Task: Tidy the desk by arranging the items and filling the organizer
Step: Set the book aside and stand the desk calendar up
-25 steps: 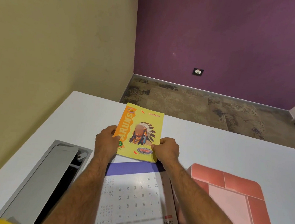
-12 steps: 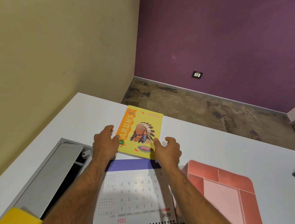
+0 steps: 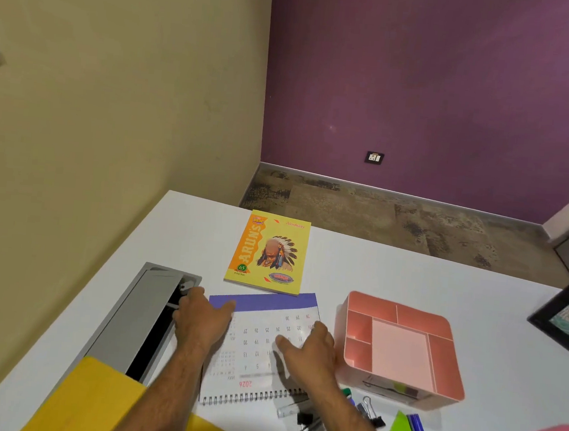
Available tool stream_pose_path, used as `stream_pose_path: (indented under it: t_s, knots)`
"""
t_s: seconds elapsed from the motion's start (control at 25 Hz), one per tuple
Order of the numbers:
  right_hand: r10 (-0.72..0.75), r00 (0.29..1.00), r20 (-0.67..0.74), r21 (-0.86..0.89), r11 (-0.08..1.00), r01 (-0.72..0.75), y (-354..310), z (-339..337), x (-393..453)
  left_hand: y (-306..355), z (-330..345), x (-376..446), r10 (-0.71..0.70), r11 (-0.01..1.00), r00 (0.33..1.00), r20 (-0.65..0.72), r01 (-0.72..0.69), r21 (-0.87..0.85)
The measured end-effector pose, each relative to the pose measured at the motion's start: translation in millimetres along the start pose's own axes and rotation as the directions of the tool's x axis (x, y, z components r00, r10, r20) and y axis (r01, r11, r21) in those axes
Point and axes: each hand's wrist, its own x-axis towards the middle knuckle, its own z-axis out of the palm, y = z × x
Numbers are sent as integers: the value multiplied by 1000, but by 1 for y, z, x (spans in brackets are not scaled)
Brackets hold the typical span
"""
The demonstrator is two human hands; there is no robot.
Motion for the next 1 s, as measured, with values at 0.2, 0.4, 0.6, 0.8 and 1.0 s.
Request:
stream_pose_path:
  t_s: [0.2,0.4,0.6,0.8,1.0]
  knots:
    - [109,990,85,-24,994,-107,6,2,-19,-28,-2,-37,-98,995,990,105,101,-21]
    - [140,989,50,10,990,-141,3,-6,-24,-37,-7,-54,-110,988,987,116,121,-92]
    - [151,988,-27,145,979,-145,5,-13,-34,-43,-10,-56,-135,959,987,88,152,-238]
    - [85,992,-95,311,949,-51,9,-20,-49,-44,-27,-62,-116,960,993,-4,111,-256]
    - [7,985,-173,425,903,68,5,-38,-62,-37,-50,-70,-28,946,990,-140,-19,-325]
